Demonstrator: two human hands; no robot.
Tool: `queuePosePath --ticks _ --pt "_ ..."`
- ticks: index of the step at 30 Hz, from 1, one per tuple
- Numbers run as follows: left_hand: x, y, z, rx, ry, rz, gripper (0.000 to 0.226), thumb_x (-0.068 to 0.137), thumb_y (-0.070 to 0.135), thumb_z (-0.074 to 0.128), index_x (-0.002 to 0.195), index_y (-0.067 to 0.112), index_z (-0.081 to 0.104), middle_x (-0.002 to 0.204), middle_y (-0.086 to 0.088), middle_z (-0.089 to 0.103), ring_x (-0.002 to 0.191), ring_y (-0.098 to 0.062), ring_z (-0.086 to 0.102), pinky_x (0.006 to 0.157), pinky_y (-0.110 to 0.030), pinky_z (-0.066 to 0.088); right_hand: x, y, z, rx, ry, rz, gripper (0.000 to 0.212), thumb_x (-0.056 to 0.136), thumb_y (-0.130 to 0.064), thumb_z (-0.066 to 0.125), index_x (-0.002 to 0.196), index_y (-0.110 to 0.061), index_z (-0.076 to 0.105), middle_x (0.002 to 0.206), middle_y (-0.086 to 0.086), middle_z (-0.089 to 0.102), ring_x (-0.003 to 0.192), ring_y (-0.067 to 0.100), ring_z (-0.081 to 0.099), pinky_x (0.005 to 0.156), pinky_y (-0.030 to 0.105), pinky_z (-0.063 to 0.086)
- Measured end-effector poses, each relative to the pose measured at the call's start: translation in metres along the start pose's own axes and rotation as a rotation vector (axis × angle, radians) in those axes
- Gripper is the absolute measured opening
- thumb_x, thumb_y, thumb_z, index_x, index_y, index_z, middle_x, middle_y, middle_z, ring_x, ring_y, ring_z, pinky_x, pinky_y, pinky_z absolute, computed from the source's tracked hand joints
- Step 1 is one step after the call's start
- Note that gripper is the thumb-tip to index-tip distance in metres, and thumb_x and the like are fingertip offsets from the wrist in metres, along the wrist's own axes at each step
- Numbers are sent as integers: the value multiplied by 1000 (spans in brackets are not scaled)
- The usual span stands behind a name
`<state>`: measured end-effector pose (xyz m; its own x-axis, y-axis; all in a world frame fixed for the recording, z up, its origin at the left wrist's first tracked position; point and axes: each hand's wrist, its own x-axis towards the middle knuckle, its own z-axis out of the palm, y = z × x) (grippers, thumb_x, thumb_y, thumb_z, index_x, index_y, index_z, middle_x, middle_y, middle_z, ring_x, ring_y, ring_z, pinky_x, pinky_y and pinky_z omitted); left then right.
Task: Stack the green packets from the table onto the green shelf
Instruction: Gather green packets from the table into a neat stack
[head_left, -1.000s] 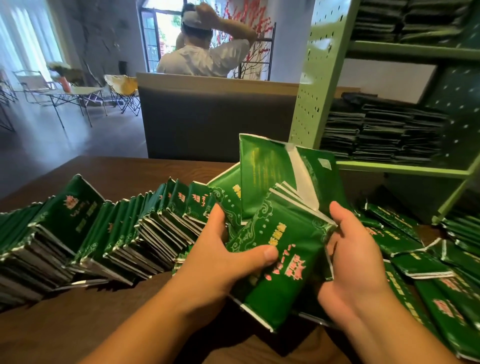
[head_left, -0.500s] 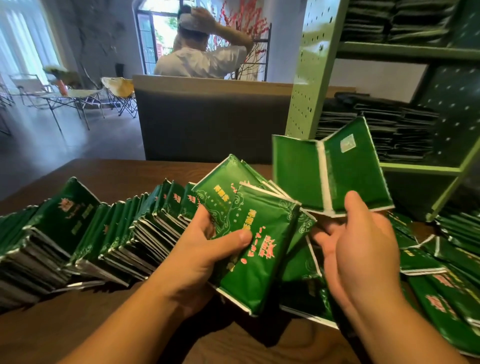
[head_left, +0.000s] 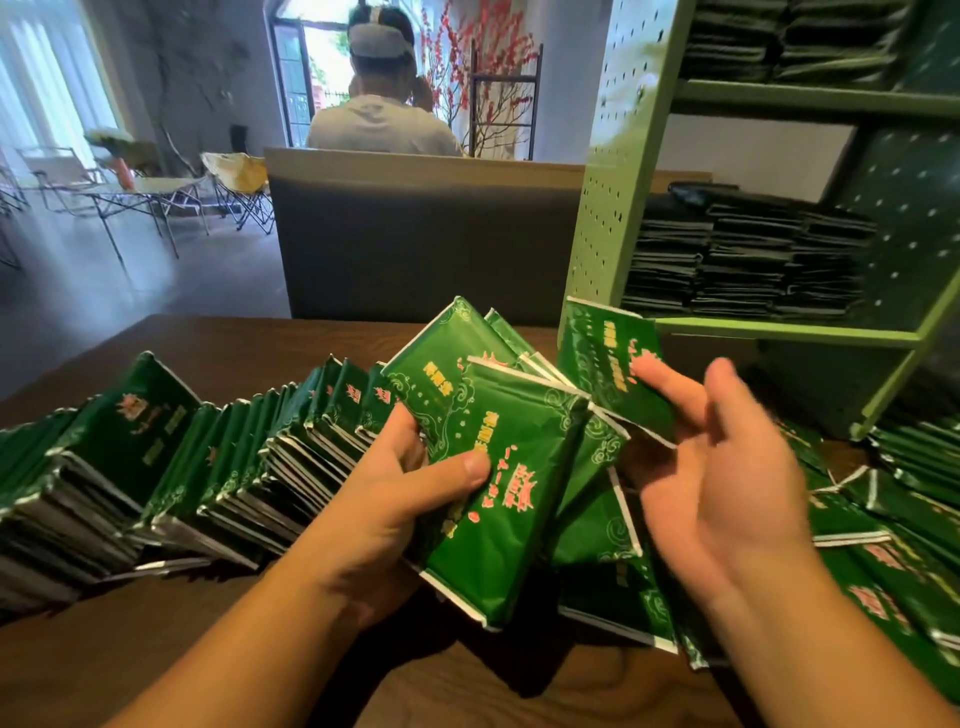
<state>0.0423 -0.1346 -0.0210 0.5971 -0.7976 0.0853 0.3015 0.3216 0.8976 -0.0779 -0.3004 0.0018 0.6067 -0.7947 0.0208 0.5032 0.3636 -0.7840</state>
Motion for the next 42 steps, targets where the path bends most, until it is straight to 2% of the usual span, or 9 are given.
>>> queuePosePath --ticks 3,9,14,16,19,23,28,35,42 --pt "-1 2 -4 -50 -59 -45 81 56 8 84 132 18 60 122 -21 71 86 -34 75 70 -45 64 3 -3 2 -220 155 -88 17 96 -10 64 94 -18 79 102 3 78 106 25 72 96 45 57" --pt "-6 7 -8 -134 -241 -92 83 46 21 99 124 25 71 126 -19 70 89 -32 76 74 -43 64 0 -6 0 -484 79 -139 54 91 11 57 112 -39 64 109 6 75 97 28 73 93 56 57" --pt "-1 5 -10 22 -275 -148 84 61 13 91 138 18 58 133 -21 65 104 -34 73 84 -43 62 -3 2 6 -565 -227 31 22 86 -36 70 107 -36 79 124 -3 72 126 26 60 111 59 40" --pt "4 6 -13 138 -268 -163 82 68 12 80 143 17 49 133 -18 66 111 -35 71 85 -37 60 -2 3 1 -588 -284 119 47 69 -59 79 109 -35 78 125 -2 72 127 25 60 113 57 38" --pt "5 8 -17 116 -274 -196 81 68 10 77 143 18 50 132 -21 66 106 -37 72 80 -38 62 -1 6 -1 -739 -230 20 30 81 -28 79 108 -42 75 117 -2 74 114 27 68 103 56 50" --pt "-1 7 -13 -51 -127 -168 80 47 7 87 124 19 68 118 -23 72 80 -33 76 67 -43 64 -1 6 -1 -669 -99 -62 49 78 -10 69 107 -50 66 119 8 72 90 40 72 87 66 53" --pt "6 9 0 -164 207 -11 71 61 3 78 129 13 59 97 -12 76 72 -26 75 60 -40 62 -4 9 1 -713 -236 -97 76 74 -5 58 121 -66 54 137 -1 61 108 46 66 88 70 53" --pt "4 5 6 -167 382 120 66 68 16 72 130 9 50 107 -14 75 82 -28 74 69 -47 64 -19 36 1 -589 -357 94 38 84 -5 51 99 -23 80 106 2 78 108 17 69 99 41 49" --pt "-2 4 8 -46 299 107 72 61 1 84 123 8 48 98 -14 75 74 -26 75 55 -38 59 -26 29 11 -879 -270 -207 17 99 -28 60 103 -40 69 97 -32 71 91 -15 64 70 3 47"
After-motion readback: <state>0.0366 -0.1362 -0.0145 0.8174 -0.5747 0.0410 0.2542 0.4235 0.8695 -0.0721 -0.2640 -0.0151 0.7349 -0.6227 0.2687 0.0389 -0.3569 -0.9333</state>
